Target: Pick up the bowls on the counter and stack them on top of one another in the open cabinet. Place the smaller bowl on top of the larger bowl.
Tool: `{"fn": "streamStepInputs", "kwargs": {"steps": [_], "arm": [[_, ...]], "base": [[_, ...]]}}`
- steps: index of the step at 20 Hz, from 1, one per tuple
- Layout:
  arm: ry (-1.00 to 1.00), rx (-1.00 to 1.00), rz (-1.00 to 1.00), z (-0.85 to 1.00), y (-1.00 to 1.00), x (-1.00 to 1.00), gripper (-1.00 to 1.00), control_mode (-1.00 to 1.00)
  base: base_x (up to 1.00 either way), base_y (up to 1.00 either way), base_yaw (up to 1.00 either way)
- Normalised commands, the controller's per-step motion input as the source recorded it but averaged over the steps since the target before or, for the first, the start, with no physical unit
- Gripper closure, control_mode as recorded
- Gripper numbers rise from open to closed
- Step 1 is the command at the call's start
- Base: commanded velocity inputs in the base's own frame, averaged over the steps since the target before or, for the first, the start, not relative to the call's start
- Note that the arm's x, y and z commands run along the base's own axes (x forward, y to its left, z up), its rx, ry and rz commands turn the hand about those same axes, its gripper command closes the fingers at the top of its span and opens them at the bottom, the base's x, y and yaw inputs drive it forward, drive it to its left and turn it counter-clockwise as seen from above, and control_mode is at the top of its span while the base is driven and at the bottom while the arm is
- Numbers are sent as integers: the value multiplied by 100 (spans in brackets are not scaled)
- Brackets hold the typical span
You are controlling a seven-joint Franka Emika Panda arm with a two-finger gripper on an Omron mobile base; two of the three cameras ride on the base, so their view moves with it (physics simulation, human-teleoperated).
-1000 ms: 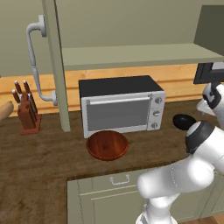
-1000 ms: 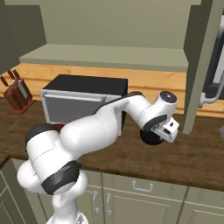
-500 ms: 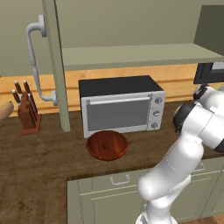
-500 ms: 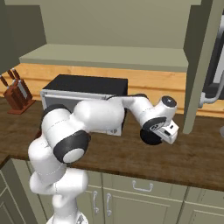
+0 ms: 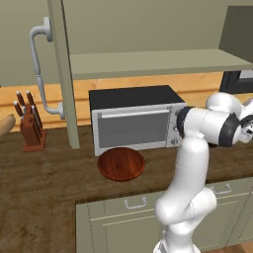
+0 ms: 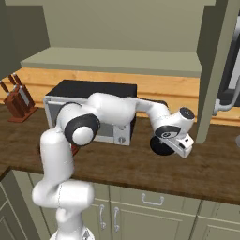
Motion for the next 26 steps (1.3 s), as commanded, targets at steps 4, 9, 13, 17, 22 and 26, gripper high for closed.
{"fn": "streamStepInputs", "kwargs": {"steps": [4,9,13,17,22,26], "arm": [[11,5,-1,-9,-23,28,-100,-100],[4,1,-3,-15,-3,18,-100,-100],[0,0,-3,-39,3,22,-100,-100],[0,0,-4,-50,21,23,-100,-100],[0,0,-3,-46,21,25,-100,-100],[0,0,-3,-34,0,21,-100,-100]], "base": [[0,0,0],[0,0,0],[0,0,0],[0,0,0],[0,0,0],[0,0,0]]}}
